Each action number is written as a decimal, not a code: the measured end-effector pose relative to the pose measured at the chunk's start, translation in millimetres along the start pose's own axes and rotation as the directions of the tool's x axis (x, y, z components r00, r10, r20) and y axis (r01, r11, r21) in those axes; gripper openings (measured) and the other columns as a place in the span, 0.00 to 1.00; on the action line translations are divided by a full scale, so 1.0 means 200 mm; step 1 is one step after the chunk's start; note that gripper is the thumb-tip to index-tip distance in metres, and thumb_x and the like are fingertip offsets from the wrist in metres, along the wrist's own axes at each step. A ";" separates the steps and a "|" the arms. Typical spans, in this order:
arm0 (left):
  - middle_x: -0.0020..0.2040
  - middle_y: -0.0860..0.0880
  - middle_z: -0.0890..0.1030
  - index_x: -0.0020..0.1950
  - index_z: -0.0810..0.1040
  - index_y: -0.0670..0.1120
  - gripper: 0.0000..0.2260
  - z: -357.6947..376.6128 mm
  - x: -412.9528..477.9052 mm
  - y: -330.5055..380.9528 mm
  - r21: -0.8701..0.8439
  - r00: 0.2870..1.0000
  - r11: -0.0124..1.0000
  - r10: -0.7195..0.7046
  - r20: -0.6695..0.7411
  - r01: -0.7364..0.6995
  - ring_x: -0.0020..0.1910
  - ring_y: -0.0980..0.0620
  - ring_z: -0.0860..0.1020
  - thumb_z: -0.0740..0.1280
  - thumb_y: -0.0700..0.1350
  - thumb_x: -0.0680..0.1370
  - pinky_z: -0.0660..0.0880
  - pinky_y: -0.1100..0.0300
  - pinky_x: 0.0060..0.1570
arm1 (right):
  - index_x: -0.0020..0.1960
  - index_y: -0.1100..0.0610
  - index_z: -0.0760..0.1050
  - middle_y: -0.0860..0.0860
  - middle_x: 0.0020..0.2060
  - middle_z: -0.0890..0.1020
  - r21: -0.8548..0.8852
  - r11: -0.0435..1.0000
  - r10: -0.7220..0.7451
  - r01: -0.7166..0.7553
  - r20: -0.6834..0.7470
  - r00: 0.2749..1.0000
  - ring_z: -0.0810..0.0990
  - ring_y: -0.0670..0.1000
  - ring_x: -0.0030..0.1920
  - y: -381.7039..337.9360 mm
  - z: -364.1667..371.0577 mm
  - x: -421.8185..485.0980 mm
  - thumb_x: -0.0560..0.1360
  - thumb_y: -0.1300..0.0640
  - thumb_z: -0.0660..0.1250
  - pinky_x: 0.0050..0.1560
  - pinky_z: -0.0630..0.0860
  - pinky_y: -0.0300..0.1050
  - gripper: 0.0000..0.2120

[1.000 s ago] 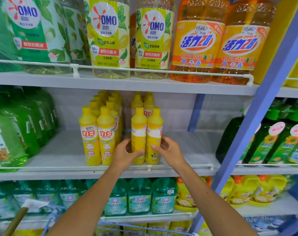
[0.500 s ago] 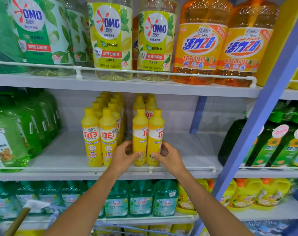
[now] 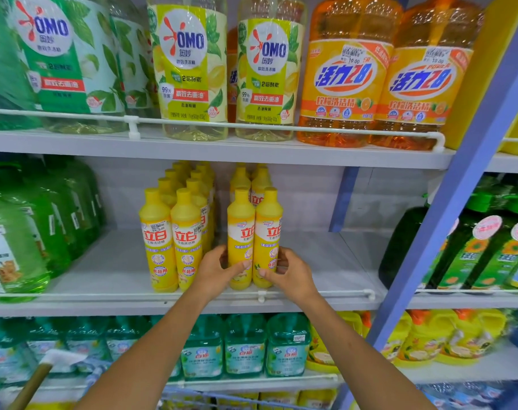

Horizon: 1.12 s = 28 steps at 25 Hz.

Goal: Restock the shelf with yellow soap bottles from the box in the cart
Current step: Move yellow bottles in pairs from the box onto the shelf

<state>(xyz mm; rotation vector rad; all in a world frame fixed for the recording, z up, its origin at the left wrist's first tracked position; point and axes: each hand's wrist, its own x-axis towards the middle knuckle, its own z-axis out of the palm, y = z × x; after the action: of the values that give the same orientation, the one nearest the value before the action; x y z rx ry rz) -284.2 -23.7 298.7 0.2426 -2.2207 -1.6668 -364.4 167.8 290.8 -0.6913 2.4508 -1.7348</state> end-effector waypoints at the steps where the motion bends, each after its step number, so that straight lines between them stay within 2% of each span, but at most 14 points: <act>1: 0.58 0.52 0.84 0.64 0.79 0.47 0.25 0.00 0.00 0.01 -0.006 1.000 1.000 -0.006 0.000 0.006 0.57 0.54 0.83 0.79 0.50 0.70 0.80 0.48 0.60 | 0.62 0.54 0.77 0.47 0.53 0.85 0.000 1.000 0.009 -0.009 0.036 0.999 0.84 0.45 0.53 0.01 -0.01 0.00 0.68 0.55 0.81 0.58 0.82 0.45 0.26; 3: 0.57 0.50 0.84 0.63 0.77 0.45 0.25 0.00 -0.01 0.01 -0.060 0.999 0.998 -0.019 -0.042 0.016 0.56 0.53 0.83 0.80 0.46 0.70 0.81 0.50 0.58 | 0.62 0.55 0.78 0.49 0.54 0.85 -0.022 1.000 0.024 -0.023 0.061 0.998 0.85 0.46 0.53 0.02 -0.01 0.01 0.68 0.56 0.81 0.59 0.82 0.49 0.25; 8: 0.55 0.51 0.84 0.60 0.77 0.45 0.21 0.01 -0.02 0.01 -0.070 0.997 0.998 -0.004 -0.077 -0.002 0.55 0.56 0.82 0.79 0.43 0.71 0.80 0.60 0.54 | 0.61 0.56 0.78 0.49 0.54 0.85 -0.061 0.998 0.027 -0.024 0.044 0.999 0.85 0.46 0.52 0.01 0.00 0.02 0.67 0.52 0.82 0.57 0.82 0.46 0.26; 13: 0.59 0.53 0.84 0.67 0.77 0.47 0.23 0.03 -0.02 0.01 0.009 0.995 1.000 0.018 -0.096 -0.017 0.56 0.58 0.81 0.77 0.47 0.74 0.80 0.55 0.59 | 0.60 0.55 0.77 0.48 0.53 0.85 -0.132 0.991 0.026 -0.027 -0.013 1.000 0.85 0.48 0.51 -0.02 0.03 0.04 0.67 0.49 0.82 0.55 0.82 0.44 0.26; 16: 0.54 0.53 0.84 0.63 0.78 0.48 0.26 0.08 -0.03 0.03 -0.019 0.973 1.000 -0.015 -0.230 0.010 0.52 0.58 0.82 0.81 0.48 0.68 0.80 0.59 0.53 | 0.61 0.54 0.77 0.46 0.53 0.85 -0.111 0.994 0.002 -0.003 -0.008 1.000 0.84 0.46 0.51 -0.01 0.03 0.03 0.67 0.49 0.81 0.55 0.82 0.43 0.26; 19: 0.49 0.51 0.84 0.56 0.79 0.47 0.22 0.13 -0.02 0.03 0.006 0.930 0.999 -0.037 -0.366 0.042 0.47 0.56 0.82 0.83 0.47 0.66 0.79 0.59 0.48 | 0.60 0.53 0.77 0.46 0.53 0.85 -0.120 0.993 0.006 -0.004 0.016 1.000 0.84 0.45 0.51 0.01 0.03 0.02 0.68 0.47 0.80 0.55 0.82 0.44 0.24; 21: 0.49 0.51 0.85 0.54 0.80 0.47 0.19 0.13 0.00 0.01 0.017 0.933 0.999 -0.029 -0.359 0.038 0.46 0.57 0.82 0.82 0.46 0.67 0.80 0.58 0.48 | 0.59 0.53 0.78 0.46 0.52 0.85 -0.136 0.991 0.019 -0.019 -0.002 1.000 0.84 0.44 0.50 0.01 0.04 0.03 0.68 0.45 0.80 0.53 0.83 0.43 0.24; 24: 0.51 0.51 0.86 0.57 0.82 0.46 0.19 0.11 0.05 -0.02 0.011 0.957 0.999 -0.030 -0.289 0.035 0.50 0.54 0.84 0.80 0.46 0.69 0.82 0.51 0.54 | 0.59 0.53 0.78 0.47 0.52 0.86 -0.160 0.986 0.034 -0.037 -0.025 0.999 0.84 0.46 0.50 0.01 0.05 0.07 0.68 0.44 0.80 0.53 0.83 0.43 0.24; 28: 0.54 0.50 0.86 0.61 0.82 0.47 0.19 0.13 0.12 -0.03 0.025 0.959 0.999 -0.038 -0.280 0.047 0.53 0.52 0.83 0.78 0.48 0.72 0.80 0.50 0.58 | 0.59 0.54 0.78 0.48 0.52 0.86 -0.209 0.975 0.062 -0.074 -0.066 0.996 0.84 0.48 0.49 0.01 0.08 0.13 0.68 0.44 0.80 0.51 0.80 0.40 0.25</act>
<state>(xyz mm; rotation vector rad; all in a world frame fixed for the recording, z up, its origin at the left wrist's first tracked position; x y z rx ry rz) -316.1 -10.3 290.3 0.5053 -2.0435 -1.5131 -384.3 144.4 289.1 -0.5710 2.6926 -1.5071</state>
